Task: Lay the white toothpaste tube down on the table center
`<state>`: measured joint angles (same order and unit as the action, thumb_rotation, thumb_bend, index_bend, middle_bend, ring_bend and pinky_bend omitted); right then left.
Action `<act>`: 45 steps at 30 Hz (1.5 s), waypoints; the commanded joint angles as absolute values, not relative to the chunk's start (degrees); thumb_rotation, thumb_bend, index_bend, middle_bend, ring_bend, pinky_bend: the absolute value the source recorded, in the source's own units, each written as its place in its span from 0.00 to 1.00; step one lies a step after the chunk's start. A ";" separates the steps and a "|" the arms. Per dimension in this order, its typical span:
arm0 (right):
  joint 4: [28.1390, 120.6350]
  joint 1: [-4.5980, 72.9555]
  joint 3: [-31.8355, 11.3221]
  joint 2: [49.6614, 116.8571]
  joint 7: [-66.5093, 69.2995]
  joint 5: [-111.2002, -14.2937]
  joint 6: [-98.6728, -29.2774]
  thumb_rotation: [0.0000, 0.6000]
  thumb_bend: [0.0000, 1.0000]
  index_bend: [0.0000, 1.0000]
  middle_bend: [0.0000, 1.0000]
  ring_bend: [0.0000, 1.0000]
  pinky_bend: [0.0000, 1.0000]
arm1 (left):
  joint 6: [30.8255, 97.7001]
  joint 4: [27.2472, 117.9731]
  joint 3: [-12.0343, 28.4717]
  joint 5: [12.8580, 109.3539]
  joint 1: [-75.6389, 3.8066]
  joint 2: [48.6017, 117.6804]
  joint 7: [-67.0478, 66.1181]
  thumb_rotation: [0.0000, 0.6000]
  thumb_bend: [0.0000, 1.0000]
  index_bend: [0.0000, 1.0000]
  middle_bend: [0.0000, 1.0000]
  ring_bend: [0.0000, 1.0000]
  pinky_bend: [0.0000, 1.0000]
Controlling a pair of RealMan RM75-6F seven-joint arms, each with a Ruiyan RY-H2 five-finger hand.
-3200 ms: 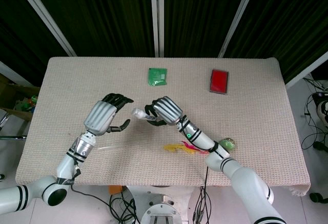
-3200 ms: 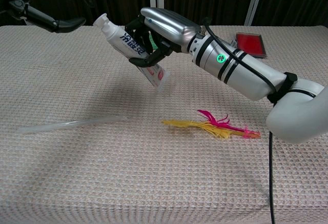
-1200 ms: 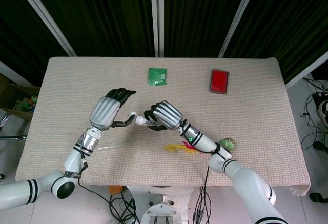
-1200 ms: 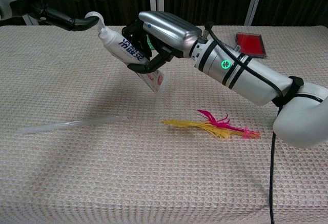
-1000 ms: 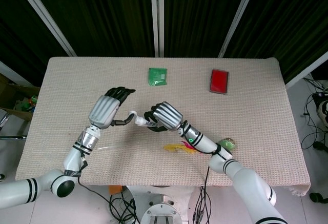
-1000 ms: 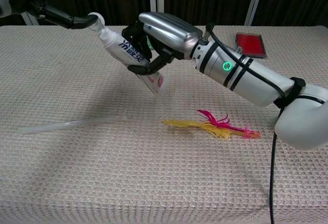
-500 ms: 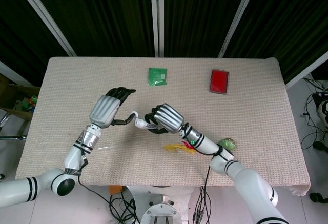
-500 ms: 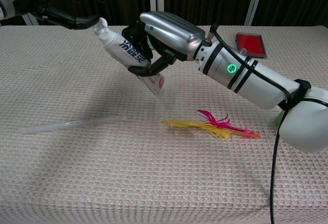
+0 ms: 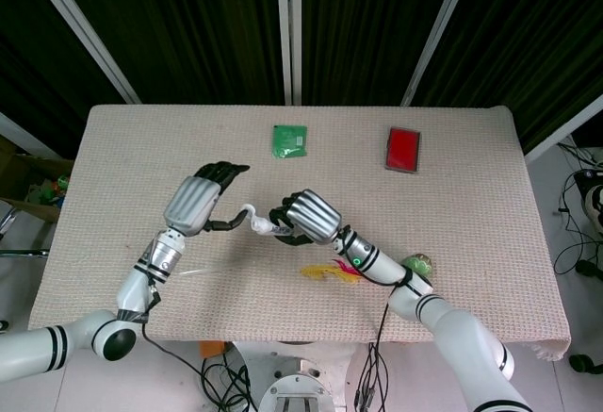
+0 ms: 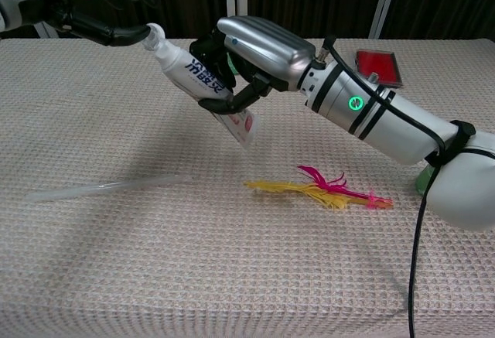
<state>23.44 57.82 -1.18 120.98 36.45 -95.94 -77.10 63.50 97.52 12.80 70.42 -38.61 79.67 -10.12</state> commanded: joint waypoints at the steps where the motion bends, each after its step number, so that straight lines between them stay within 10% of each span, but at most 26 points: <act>1: 23.70 57.86 -1.09 120.19 35.71 -95.98 -76.61 1.00 0.91 0.98 0.78 0.64 0.78 | 64.75 98.60 12.79 71.44 -37.83 78.49 -9.60 0.64 0.35 0.14 0.18 0.13 0.19; 22: 44.91 61.35 -0.24 102.48 1.61 -91.60 -50.65 1.00 0.84 0.95 0.74 0.64 0.75 | 70.61 101.83 8.61 74.27 -30.76 73.25 -8.79 0.64 0.34 0.14 0.18 0.13 0.19; 33: 49.43 59.25 -7.04 103.96 -15.84 -78.48 -41.79 1.00 0.31 0.30 0.41 0.36 0.49 | 70.84 101.08 8.31 74.11 -29.30 73.10 -7.75 0.64 0.35 0.14 0.18 0.13 0.18; 45: 58.37 56.12 -9.79 98.87 -17.76 -72.79 -42.59 1.00 0.18 0.00 0.21 0.17 0.34 | 71.40 101.26 8.77 73.60 -28.13 71.32 -8.25 0.64 0.34 0.14 0.18 0.13 0.18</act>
<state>55.73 57.45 -9.19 100.92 -17.59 -74.06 -41.54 71.16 101.22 8.71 73.82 -28.41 71.74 -8.03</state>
